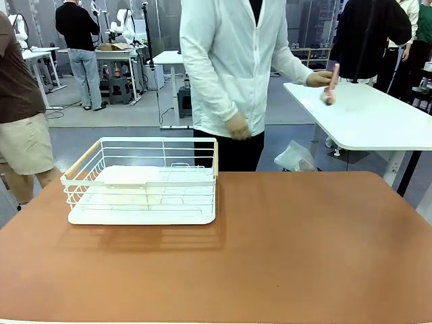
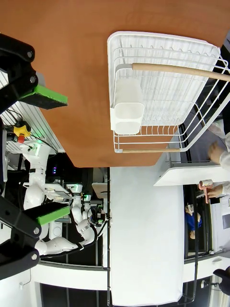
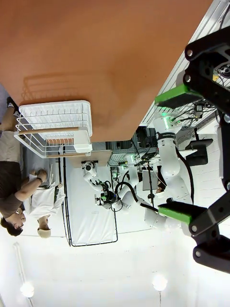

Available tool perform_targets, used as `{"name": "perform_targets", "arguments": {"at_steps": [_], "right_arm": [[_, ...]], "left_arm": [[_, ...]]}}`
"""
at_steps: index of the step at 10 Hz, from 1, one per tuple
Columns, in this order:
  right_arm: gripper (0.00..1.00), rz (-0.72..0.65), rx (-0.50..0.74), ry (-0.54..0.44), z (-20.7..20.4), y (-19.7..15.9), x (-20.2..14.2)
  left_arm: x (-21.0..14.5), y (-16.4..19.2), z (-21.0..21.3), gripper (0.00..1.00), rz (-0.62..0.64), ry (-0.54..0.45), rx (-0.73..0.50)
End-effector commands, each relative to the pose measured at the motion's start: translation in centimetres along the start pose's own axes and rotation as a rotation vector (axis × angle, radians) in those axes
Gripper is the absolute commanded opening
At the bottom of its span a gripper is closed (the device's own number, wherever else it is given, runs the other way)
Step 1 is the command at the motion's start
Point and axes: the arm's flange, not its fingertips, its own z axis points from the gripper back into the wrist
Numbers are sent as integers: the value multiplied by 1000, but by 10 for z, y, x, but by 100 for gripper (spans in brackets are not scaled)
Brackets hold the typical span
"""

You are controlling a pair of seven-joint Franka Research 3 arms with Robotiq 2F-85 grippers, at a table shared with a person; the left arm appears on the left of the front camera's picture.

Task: Clean the table.
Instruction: Pick up the Lint Roller when the human hands it over.

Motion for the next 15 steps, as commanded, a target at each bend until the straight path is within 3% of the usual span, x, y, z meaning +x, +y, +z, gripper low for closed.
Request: {"name": "perform_targets", "arguments": {"at_steps": [1, 15], "right_arm": [[100, 4, 4, 2, 0, 1, 0], [100, 4, 4, 2, 0, 1, 0]], "left_arm": [[-2, 0, 2, 100, -2, 2, -3], [-2, 0, 2, 100, -2, 2, -3]]}}
